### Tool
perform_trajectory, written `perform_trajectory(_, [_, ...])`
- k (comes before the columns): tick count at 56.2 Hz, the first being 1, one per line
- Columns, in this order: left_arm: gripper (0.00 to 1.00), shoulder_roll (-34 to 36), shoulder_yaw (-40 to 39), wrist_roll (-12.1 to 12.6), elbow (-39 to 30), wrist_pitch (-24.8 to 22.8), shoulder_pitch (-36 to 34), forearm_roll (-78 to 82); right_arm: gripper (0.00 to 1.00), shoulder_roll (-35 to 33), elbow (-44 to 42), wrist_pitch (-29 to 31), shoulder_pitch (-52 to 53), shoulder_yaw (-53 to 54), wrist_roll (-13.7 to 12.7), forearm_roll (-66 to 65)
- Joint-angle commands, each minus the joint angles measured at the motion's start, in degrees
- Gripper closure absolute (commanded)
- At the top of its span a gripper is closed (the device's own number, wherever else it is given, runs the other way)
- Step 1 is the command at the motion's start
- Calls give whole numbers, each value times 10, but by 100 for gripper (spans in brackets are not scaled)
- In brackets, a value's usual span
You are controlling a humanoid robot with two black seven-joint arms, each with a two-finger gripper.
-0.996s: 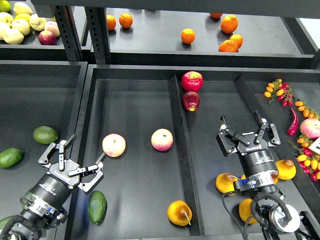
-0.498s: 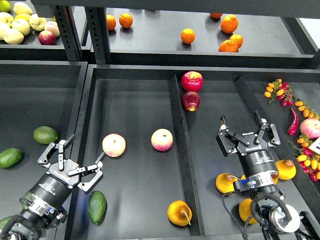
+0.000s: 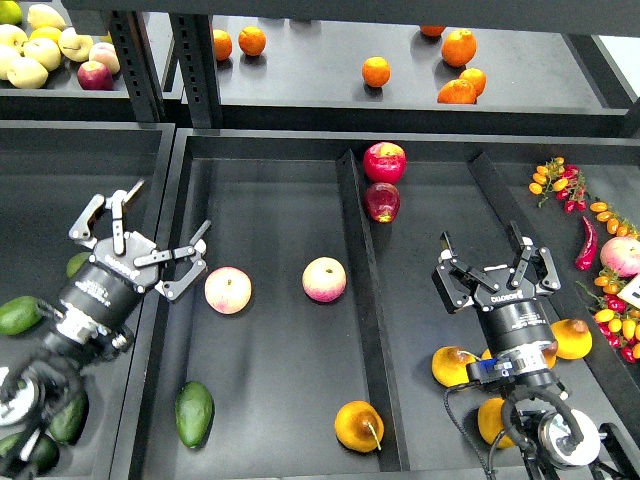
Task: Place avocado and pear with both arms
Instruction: 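Swing the left gripper over and point it down above the dark green avocado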
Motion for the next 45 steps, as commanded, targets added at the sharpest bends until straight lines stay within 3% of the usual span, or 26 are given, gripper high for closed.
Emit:
perform_trajectory(1, [0, 88, 75, 56, 3, 0, -65, 0, 0, 0, 0, 0, 0, 1, -1, 0])
perform_trajectory(14, [0, 191, 290, 57, 3, 0, -208, 27, 0, 0, -1, -2, 0, 2, -2, -2])
perform_trajectory(22, [1, 235, 436, 57, 16, 0, -339, 61, 0, 0, -1, -2, 0, 2, -3, -2])
perform_trajectory(34, [1, 237, 660, 57, 25, 0, -510, 82, 0, 0, -1, -5, 0, 6, -3, -3])
perform_trajectory(35, [1, 232, 720, 57, 25, 0, -547, 87, 0, 0, -2, -5, 0, 7, -4, -3])
perform_trajectory(45, [0, 196, 873, 57, 25, 0, -619, 122, 0, 0, -1, -5, 0, 8, -4, -2])
